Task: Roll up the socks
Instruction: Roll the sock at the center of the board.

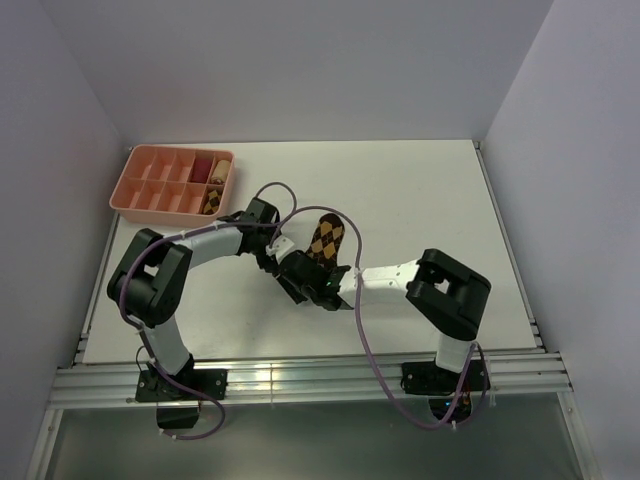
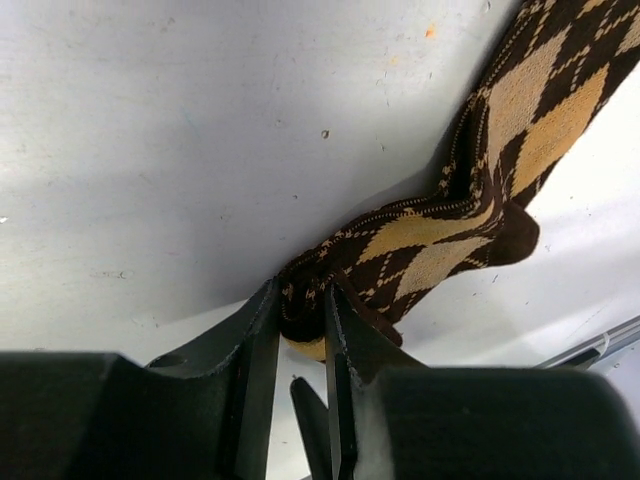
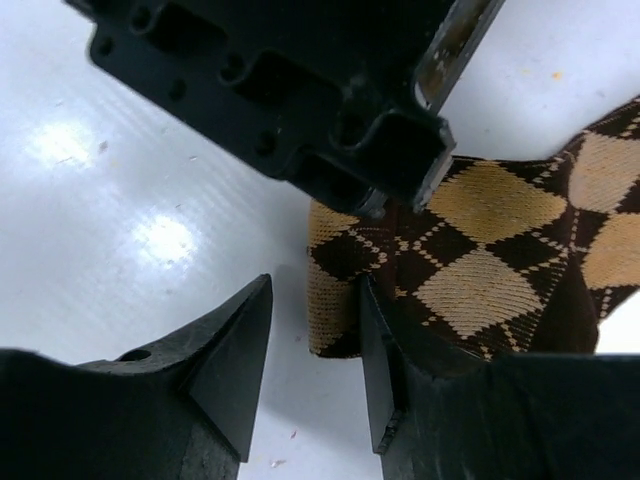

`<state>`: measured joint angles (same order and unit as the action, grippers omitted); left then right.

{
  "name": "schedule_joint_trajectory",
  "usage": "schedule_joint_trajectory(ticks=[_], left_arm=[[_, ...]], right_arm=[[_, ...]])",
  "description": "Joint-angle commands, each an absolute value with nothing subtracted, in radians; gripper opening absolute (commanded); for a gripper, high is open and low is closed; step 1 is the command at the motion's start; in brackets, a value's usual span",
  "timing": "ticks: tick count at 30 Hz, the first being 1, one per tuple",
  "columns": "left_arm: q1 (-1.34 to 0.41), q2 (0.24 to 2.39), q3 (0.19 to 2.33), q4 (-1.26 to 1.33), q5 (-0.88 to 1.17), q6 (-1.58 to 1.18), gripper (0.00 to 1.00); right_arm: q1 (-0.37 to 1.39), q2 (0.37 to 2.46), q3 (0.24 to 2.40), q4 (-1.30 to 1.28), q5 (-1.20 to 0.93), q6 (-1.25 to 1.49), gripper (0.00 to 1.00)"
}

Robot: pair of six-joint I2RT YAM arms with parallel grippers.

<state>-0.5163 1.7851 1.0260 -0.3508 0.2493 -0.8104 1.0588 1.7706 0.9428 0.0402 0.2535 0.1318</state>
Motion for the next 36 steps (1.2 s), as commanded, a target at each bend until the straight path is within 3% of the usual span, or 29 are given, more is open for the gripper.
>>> schedule_joint_trajectory(ticks=[1, 7, 10, 11, 14, 18, 23, 27, 36], left_arm=[[-0.522, 1.832, 1.02, -0.419, 0.173, -0.758, 0.27], [-0.52, 1.835, 1.022, -0.42, 0.176, -0.741, 0.27], [-0.52, 1.825, 1.028, -0.422, 0.172, -0.727, 0.28], [-0.519, 1.812, 1.029, -0.422, 0.169, -0.724, 0.31], [-0.506, 1.776, 1.02, -0.413, 0.156, -0.738, 0.39], [-0.474, 1.674, 0.994, -0.384, 0.14, -0.775, 0.61], [-0.433, 1.544, 0.934, -0.367, 0.1, -0.83, 0.72], [-0.43, 1.483, 0.882, -0.338, 0.123, -0.85, 0.73], [-0.46, 1.457, 0.781, -0.282, 0.175, -0.894, 0.67]], right_arm=[[1.06, 1.833, 0.966, 0.029, 0.391, 0.127, 0.47], [1.048, 1.894, 0.968, -0.014, 0.446, 0.169, 0.41], [1.032, 1.927, 0.97, -0.041, 0.448, 0.182, 0.24], [1.029, 1.924, 0.957, -0.038, 0.422, 0.189, 0.1], [1.005, 1.898, 0.931, -0.014, 0.271, 0.199, 0.0], [0.945, 1.849, 0.945, -0.009, -0.039, 0.235, 0.0], [0.827, 1.859, 0.988, 0.041, -0.45, 0.334, 0.0], [0.747, 1.923, 0.997, 0.136, -0.754, 0.498, 0.0], [0.606, 2.082, 0.937, 0.46, -1.015, 0.837, 0.0]])
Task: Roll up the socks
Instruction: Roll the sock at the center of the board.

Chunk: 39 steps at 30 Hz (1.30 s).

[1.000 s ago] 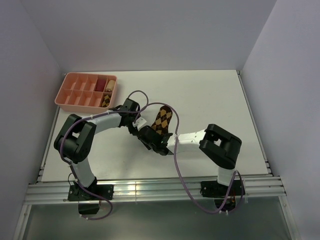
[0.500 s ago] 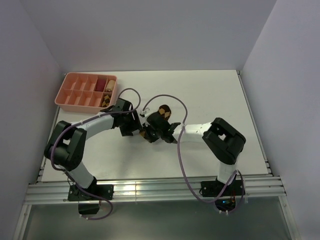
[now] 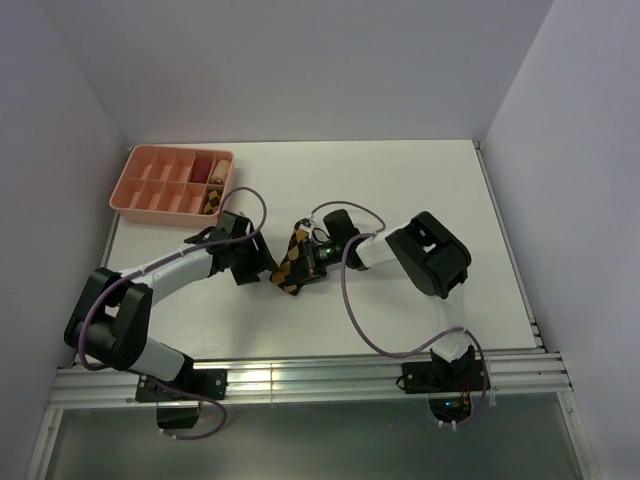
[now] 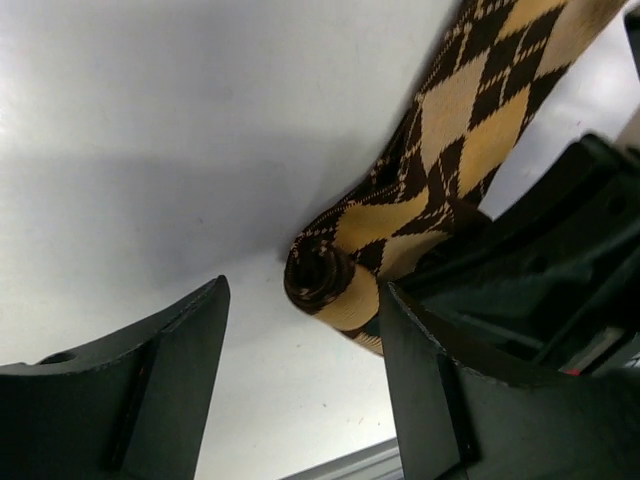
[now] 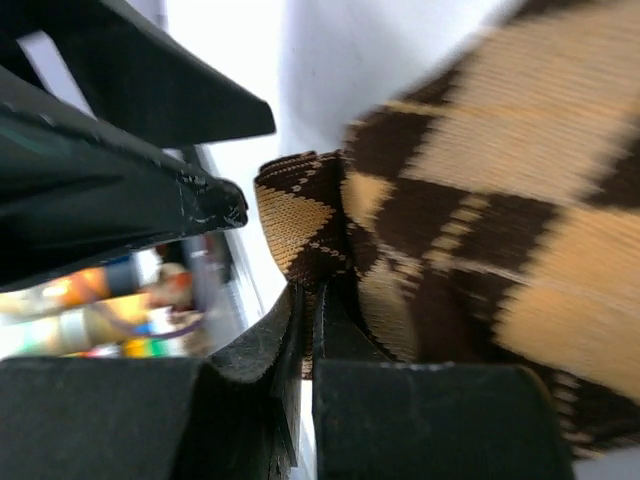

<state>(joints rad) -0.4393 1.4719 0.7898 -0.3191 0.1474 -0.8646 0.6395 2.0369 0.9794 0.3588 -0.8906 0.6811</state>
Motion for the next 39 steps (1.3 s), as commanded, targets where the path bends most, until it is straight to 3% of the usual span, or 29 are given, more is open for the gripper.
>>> schedule_joint_trajectory(ticks=[1, 10, 18, 22, 33, 39], left_arm=[[-0.465, 1.459, 0.781, -0.284, 0.173, -0.899, 0.66], [-0.491, 1.528, 0.784, -0.258, 0.166, -0.908, 0.6], [-0.5, 1.629, 0.804, -0.268, 0.164, -0.891, 0.41], [-0.509, 1.657, 0.83, -0.299, 0.147, -0.876, 0.32], [-0.514, 1.752, 0.931, -0.374, 0.143, -0.799, 0.28], [-0.514, 1.79, 1.003, -0.408, 0.143, -0.75, 0.28]], right_arm=[[0.598, 2.088, 0.936, 0.471, -1.022, 0.847, 0.0], [0.569, 2.152, 0.962, 0.422, -1.037, 0.847, 0.0], [0.568, 2.103, 0.982, 0.309, -0.976, 0.773, 0.01], [0.575, 2.011, 0.992, 0.188, -0.878, 0.652, 0.14], [0.715, 1.653, 0.94, -0.029, -0.335, 0.333, 0.52], [0.863, 1.565, 0.927, -0.041, -0.014, 0.196, 0.54]])
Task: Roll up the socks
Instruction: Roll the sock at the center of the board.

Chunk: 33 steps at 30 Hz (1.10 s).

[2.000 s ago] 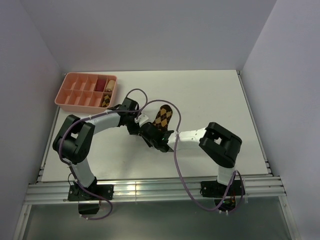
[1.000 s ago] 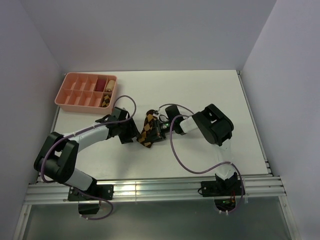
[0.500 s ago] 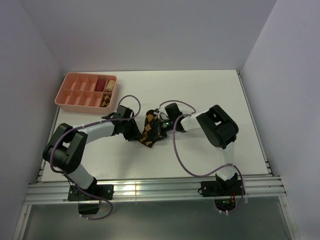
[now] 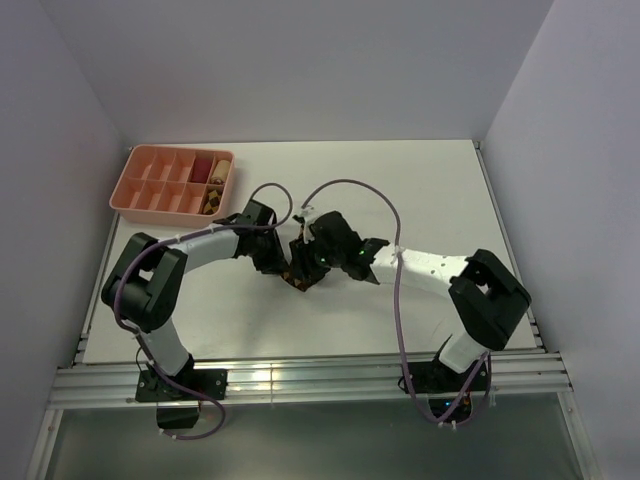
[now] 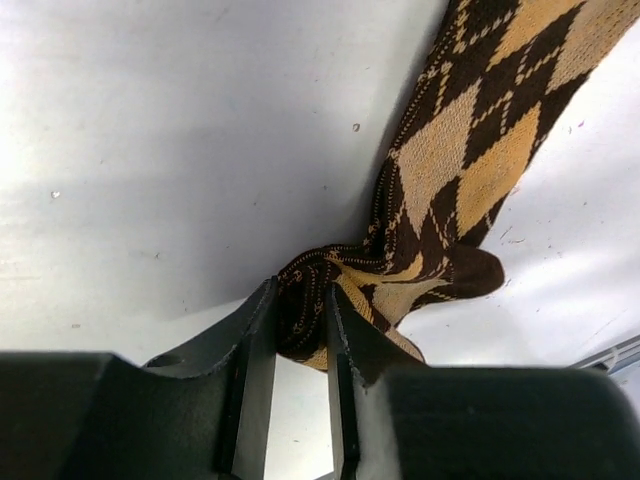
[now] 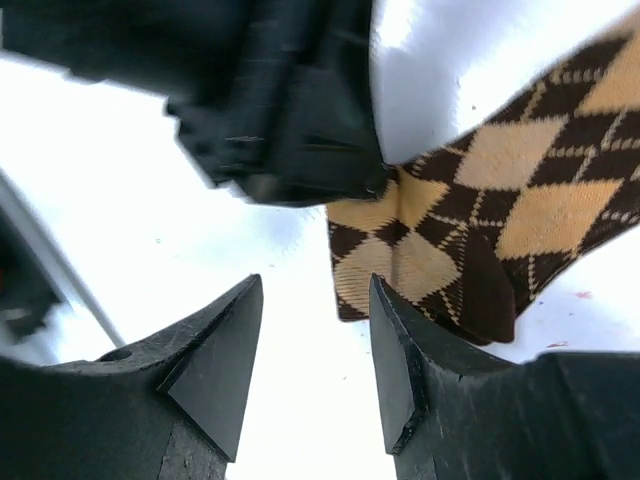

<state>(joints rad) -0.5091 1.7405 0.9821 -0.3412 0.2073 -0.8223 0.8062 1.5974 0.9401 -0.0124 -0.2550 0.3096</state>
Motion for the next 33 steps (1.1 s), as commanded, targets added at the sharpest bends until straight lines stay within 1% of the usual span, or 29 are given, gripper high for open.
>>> schedule_joint_trajectory(ticks=[1, 4, 8, 13, 22, 24, 25, 26, 28, 29, 30, 31, 33], left_arm=[[-0.514, 1.804, 1.012, -0.42, 0.14, -0.743, 0.28], [-0.514, 1.833, 1.055, -0.44, 0.141, -0.716, 0.29], [-0.514, 1.859, 1.103, -0.465, 0.144, -0.681, 0.28], [-0.514, 1.884, 1.149, -0.491, 0.14, -0.649, 0.28], [-0.514, 1.907, 1.173, -0.508, 0.169, -0.598, 0.29], [-0.514, 1.907, 1.18, -0.508, 0.181, -0.578, 0.29], [-0.514, 1.907, 1.183, -0.512, 0.19, -0.569, 0.29], [-0.514, 1.907, 1.186, -0.517, 0.187, -0.558, 0.29], [-0.512, 1.896, 1.193, -0.517, 0.169, -0.555, 0.31], [-0.511, 1.888, 1.193, -0.515, 0.167, -0.558, 0.32], [-0.508, 1.87, 1.192, -0.511, 0.166, -0.561, 0.34], [-0.503, 1.858, 1.192, -0.506, 0.164, -0.568, 0.39], [-0.485, 1.813, 1.184, -0.491, 0.153, -0.594, 0.46]], right_arm=[[0.9, 1.563, 0.933, -0.043, 0.0, 0.178, 0.54], [0.948, 1.586, 0.945, -0.041, 0.116, 0.144, 0.53], [1.012, 1.637, 0.957, -0.025, 0.201, 0.115, 0.51], [1.051, 1.713, 0.969, -0.011, 0.307, 0.091, 0.5], [1.058, 1.821, 0.979, -0.003, 0.351, 0.072, 0.47], [1.058, 1.856, 0.986, -0.003, 0.356, 0.074, 0.41], [1.057, 1.868, 0.986, -0.003, 0.36, 0.074, 0.36], [1.057, 1.876, 0.986, -0.003, 0.365, 0.077, 0.25], [1.049, 1.884, 0.982, -0.003, 0.318, 0.09, 0.14], [1.036, 1.881, 0.977, -0.003, 0.29, 0.098, 0.02], [1.026, 1.865, 0.968, -0.005, 0.261, 0.107, 0.0], [1.014, 1.859, 0.965, -0.009, 0.186, 0.126, 0.0], [0.976, 1.835, 0.962, -0.021, 0.108, 0.144, 0.0]])
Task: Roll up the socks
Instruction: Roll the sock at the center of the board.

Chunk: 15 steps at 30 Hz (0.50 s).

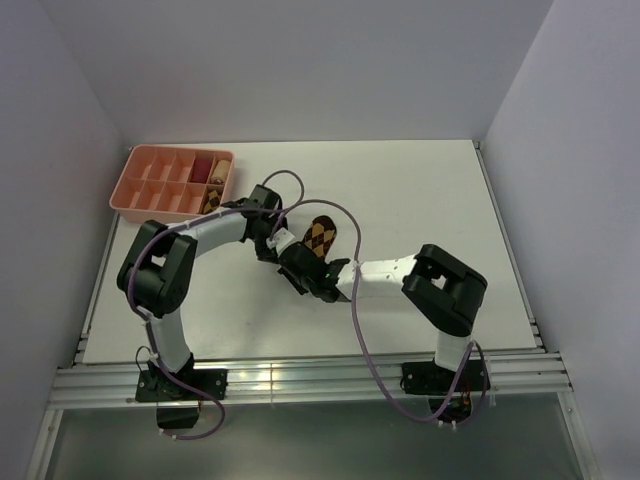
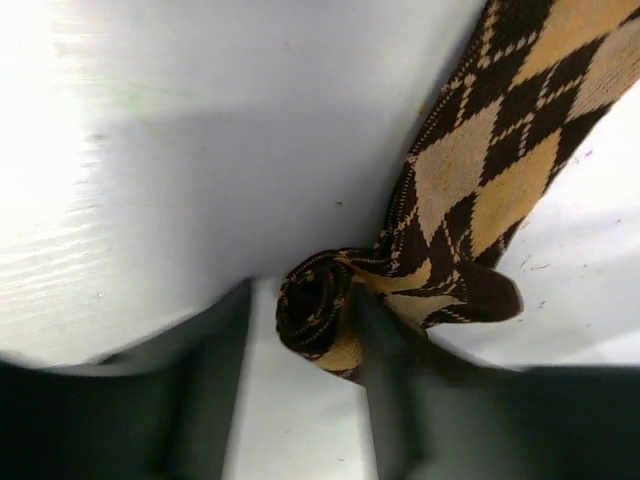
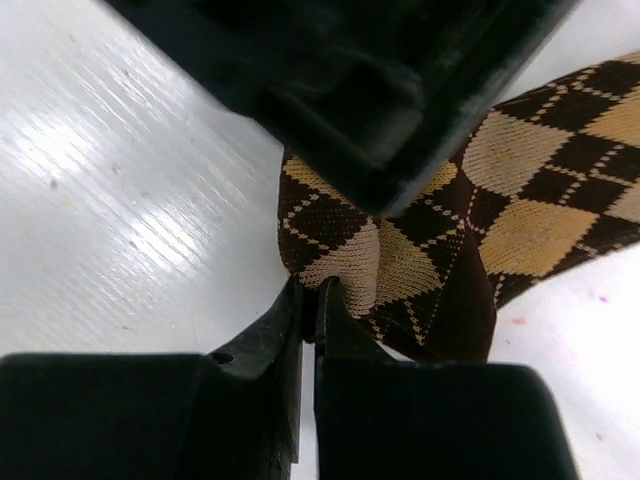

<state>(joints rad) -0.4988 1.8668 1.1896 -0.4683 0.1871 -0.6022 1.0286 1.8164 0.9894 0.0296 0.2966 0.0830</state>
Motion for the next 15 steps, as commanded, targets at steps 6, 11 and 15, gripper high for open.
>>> schedule_joint_trajectory(ticks=[6, 11, 15], left_arm=[[-0.414, 1.63, 1.098, -0.419, 0.086, -0.712, 0.71], [-0.391, 1.51, 0.985, -0.387, 0.046, -0.784, 0.73], [-0.394, 1.45, 0.888, -0.338, 0.118, -0.819, 0.73]], right_arm=[[0.859, 1.798, 0.968, -0.012, -0.334, 0.253, 0.0], [0.743, 1.835, 0.986, 0.038, -0.625, 0.392, 0.0], [0.683, 1.927, 1.022, 0.095, -0.855, 0.501, 0.0]])
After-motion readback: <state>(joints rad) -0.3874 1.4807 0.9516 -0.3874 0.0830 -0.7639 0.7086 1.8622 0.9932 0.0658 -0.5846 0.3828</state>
